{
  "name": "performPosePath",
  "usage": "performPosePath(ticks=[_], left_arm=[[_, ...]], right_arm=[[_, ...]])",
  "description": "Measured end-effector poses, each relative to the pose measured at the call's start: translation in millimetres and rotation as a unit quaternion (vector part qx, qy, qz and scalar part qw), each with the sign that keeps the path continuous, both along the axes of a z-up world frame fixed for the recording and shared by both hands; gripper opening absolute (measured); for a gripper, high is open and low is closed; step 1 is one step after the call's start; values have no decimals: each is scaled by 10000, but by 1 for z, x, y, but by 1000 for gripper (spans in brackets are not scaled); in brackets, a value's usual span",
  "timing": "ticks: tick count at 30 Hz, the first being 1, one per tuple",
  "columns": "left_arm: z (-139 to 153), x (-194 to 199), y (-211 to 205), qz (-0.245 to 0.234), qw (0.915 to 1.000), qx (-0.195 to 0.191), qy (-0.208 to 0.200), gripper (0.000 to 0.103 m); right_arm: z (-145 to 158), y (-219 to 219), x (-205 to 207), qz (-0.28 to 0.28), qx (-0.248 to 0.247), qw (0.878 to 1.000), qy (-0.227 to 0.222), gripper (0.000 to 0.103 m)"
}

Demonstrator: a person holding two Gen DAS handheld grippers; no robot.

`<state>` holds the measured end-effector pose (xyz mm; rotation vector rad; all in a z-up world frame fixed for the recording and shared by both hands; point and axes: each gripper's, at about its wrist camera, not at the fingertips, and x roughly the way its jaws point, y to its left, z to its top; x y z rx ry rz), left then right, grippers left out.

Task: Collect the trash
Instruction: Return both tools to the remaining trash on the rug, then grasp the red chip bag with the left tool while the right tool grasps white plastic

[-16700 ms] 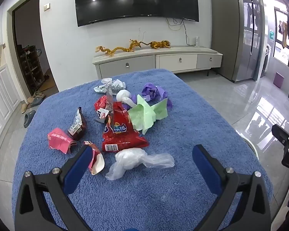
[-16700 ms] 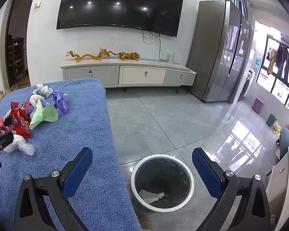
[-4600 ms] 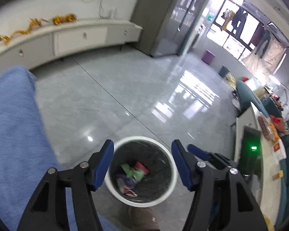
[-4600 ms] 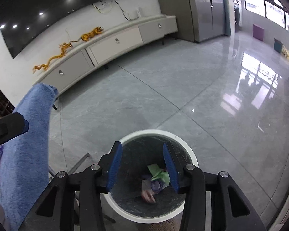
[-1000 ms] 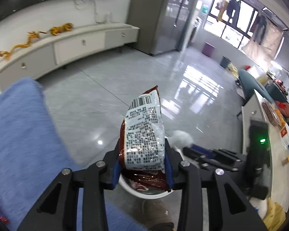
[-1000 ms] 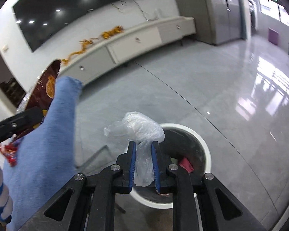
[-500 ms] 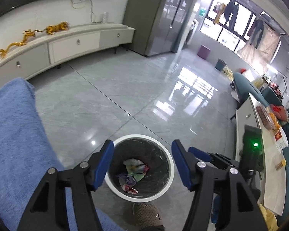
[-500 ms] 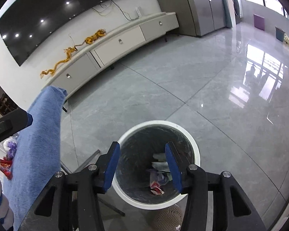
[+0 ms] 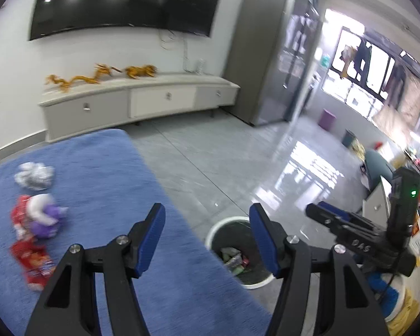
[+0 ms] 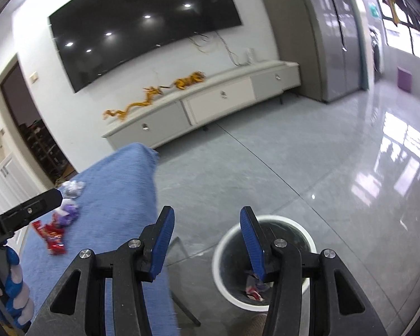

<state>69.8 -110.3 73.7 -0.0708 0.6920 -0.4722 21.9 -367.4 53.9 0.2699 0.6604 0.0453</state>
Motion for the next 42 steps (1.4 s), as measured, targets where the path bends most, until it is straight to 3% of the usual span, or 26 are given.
performPosePath(ticks=[9, 11, 17, 27, 30, 36, 42], left_arm=[[-2, -17, 101, 886, 9957, -53, -247, 61], [-13, -16, 124, 1156, 9930, 59, -247, 67], [-51, -1, 179, 1686, 9856, 60, 106, 69], [-106, 20, 197, 1571, 9854, -57, 650, 68], [-118, 24, 204, 1523, 9846, -280, 812, 60], [-122, 22, 208, 1421, 9854, -493, 801, 48], [-123, 20, 212, 1432, 9839, -684, 826, 41]], right_arm=[[28, 61, 4, 564, -193, 9981, -178, 46], [30, 75, 10, 706, -270, 9970, -161, 46], [22, 118, 36, 1177, -345, 9924, -48, 46], [-22, 219, 112, 2356, -299, 9704, 441, 46], [-30, 253, 131, 2722, -261, 9606, 502, 46], [-50, 315, 163, 3224, -167, 9442, 650, 46], [-65, 333, 177, 3306, -219, 9400, 815, 45]])
